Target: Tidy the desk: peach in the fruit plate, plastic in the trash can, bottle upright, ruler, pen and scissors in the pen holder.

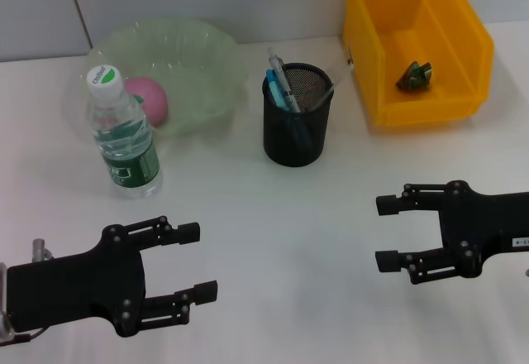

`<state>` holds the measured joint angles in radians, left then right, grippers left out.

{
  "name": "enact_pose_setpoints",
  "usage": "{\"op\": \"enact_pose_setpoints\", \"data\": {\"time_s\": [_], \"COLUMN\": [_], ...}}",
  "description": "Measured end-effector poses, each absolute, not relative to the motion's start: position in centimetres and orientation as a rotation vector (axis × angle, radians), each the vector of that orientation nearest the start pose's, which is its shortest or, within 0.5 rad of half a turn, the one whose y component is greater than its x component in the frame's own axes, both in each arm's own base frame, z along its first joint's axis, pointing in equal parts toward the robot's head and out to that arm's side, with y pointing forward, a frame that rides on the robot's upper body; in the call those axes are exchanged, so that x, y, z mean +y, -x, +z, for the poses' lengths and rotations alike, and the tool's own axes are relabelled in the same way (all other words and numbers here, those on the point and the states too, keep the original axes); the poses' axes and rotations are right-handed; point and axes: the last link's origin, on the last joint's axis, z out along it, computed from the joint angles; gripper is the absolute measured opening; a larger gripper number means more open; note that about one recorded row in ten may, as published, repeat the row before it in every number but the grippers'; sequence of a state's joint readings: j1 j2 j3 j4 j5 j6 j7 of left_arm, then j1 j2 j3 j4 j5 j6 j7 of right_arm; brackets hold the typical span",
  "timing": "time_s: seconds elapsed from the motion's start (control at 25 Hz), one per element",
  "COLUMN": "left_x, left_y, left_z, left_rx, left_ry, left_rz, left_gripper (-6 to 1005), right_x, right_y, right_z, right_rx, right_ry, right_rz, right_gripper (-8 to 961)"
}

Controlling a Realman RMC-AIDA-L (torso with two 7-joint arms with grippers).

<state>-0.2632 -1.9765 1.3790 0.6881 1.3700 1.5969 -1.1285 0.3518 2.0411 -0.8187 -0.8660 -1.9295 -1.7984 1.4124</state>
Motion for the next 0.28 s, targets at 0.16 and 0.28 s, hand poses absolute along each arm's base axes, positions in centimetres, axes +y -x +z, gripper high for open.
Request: {"op": "enact_pose_setpoints", "data": {"time_s": [0.16, 0.28], "left_x": [25.58, 25.7], "left_y": [26.42, 26.34], "left_z": [-1.62, -1.57], "left_rx": [-0.325, -0.32], "left_ry": [2.856, 2.854], "left_rz": [-0.935, -0.936], "left_gripper": [744, 744], "right_x": [27.95, 28.17], "right_y": [-27.23, -27.03], "right_z": [3.13, 3.0], "right_rx": [0.522, 0.515], "right_ry": [2.877, 2.875], "right_rz": [0.696, 0.697], "right_gripper": [831, 831]}}
